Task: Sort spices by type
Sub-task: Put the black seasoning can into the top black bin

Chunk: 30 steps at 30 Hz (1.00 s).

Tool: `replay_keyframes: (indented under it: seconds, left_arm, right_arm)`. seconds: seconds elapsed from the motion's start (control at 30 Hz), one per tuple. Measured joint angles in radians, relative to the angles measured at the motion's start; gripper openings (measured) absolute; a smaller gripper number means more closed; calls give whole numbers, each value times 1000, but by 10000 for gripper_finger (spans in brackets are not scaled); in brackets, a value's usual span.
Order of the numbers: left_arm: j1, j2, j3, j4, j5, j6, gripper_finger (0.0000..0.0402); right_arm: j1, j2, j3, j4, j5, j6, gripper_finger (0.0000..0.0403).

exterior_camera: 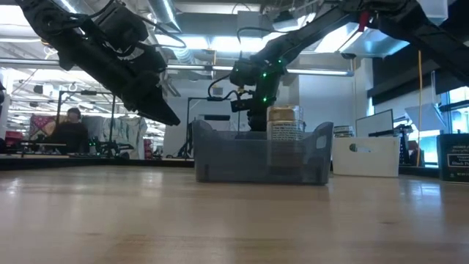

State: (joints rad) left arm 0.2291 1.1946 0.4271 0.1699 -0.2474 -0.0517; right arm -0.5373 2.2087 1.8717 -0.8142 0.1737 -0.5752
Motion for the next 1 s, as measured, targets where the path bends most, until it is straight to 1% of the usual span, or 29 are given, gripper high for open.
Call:
replay_keyframes:
  seconds: [0.1,0.17,0.43,0.53,0.63,0.7,0.83,1.0]
  left_arm:
    - [0,0,0,0,0,0,310]
    - [0,0,0,0,0,0,310]
    - [0,0,0,0,0,0,310]
    - [0,0,0,0,0,2,310]
    - [0,0,0,0,0,2,310]
    - [0,0,0,-1,0,3,310]
    - [0,0,0,0,0,3,310]
    - [0,0,0,0,0,4,310]
  right_arm:
    - [0,5,-1,0,9,1,136]
    - [0,12,-1,3,15,2,152]
    - [1,23,-2,5,27,6,244]
    - [7,-6,-2,-5,27,21,266]
    - [24,-75,-2,-42,29,31,277]
    - [44,-122,-1,-84,28,49,279]
    - [93,-227,-1,-238,23,104,280]
    - [167,-336,0,-509,-63,264,279]
